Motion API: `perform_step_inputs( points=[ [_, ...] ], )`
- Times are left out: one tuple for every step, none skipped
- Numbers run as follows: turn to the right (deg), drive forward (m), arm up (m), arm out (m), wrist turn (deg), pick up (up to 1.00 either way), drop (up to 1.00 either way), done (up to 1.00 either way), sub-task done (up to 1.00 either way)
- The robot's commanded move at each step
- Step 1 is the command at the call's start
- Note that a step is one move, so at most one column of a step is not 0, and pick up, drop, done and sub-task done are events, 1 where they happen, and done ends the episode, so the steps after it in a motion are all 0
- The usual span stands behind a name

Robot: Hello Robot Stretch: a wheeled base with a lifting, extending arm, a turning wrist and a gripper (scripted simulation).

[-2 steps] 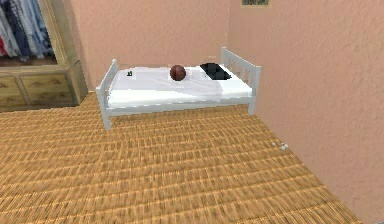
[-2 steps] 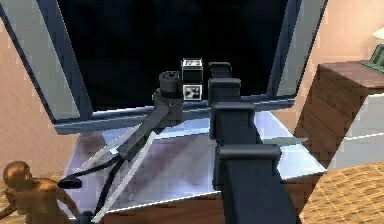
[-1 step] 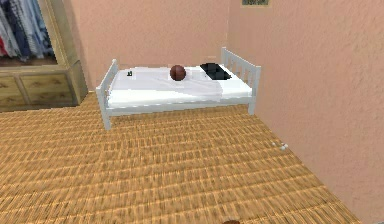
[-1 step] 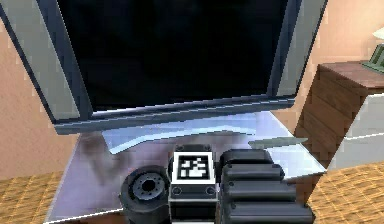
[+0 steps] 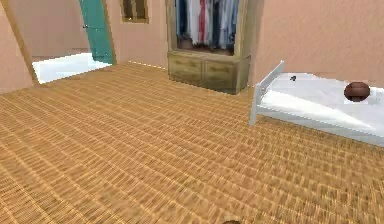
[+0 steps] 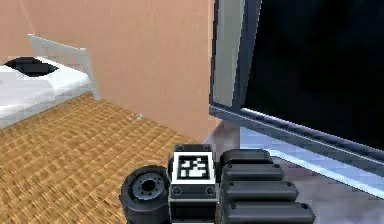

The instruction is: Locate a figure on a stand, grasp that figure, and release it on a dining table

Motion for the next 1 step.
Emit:
perform_step_inputs(
  points=[
    [-45.0, 0.0, 0.0, 0.0, 0.0, 0.0, 0.0, 0.0, 0.0]
  ],
)
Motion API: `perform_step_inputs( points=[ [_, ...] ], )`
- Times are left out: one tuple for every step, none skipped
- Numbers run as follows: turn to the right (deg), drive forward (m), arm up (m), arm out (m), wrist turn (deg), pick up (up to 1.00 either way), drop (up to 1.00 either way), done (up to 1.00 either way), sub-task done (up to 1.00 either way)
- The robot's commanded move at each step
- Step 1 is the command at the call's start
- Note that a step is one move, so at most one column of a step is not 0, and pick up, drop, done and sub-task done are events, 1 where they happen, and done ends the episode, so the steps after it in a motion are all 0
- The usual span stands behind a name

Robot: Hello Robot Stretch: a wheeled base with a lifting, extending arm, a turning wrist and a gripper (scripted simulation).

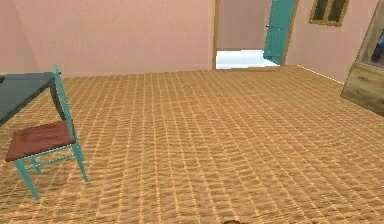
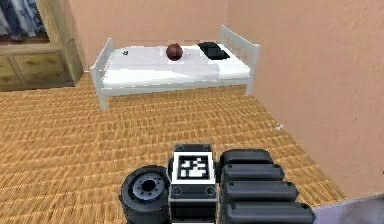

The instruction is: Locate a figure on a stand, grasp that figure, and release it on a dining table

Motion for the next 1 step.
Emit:
perform_step_inputs(
  points=[
    [-9.0, 0.0, 0.0, 0.0, 0.0, 0.0, 0.0, 0.0, 0.0]
  ],
)
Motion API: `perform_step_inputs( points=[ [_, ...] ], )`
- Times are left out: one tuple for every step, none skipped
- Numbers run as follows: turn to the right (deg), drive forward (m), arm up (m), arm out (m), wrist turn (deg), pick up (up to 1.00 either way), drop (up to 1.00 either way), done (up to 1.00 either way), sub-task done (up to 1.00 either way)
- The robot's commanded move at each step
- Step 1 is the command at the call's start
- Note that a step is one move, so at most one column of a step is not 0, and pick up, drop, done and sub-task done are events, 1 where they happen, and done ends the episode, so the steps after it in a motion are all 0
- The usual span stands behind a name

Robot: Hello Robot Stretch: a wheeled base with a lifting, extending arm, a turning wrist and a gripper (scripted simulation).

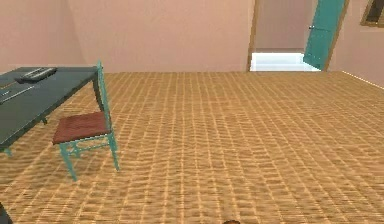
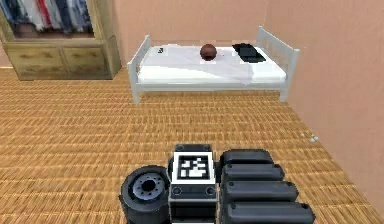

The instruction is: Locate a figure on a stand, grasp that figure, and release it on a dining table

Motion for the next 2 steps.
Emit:
perform_step_inputs(
  points=[
    [0.0, 0.05, 0.0, 0.0, 0.0, 0.0, 0.0, 0.0, 0.0],
    [-18.0, 0.0, 0.0, 0.0, 0.0, 0.0, 0.0, 0.0, 0.0]
  ],
)
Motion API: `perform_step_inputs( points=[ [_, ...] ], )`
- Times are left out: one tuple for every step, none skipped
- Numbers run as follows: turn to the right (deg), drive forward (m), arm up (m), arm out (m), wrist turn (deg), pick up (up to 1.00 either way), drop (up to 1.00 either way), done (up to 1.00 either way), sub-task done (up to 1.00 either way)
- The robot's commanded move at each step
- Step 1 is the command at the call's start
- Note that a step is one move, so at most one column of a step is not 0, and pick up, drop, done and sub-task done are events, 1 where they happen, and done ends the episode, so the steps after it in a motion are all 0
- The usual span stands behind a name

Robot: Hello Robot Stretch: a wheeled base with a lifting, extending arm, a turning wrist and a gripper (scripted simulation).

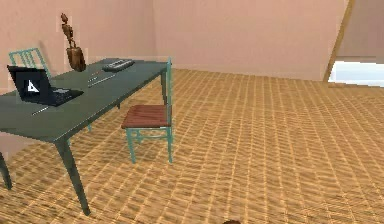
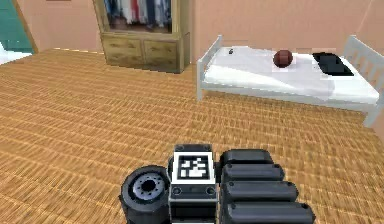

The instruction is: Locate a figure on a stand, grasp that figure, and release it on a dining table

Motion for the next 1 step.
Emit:
perform_step_inputs(
  points=[
    [0.0, 1.0, 0.0, 0.0, 0.0, 0.0, 0.0, 0.0, 0.0]
  ],
)
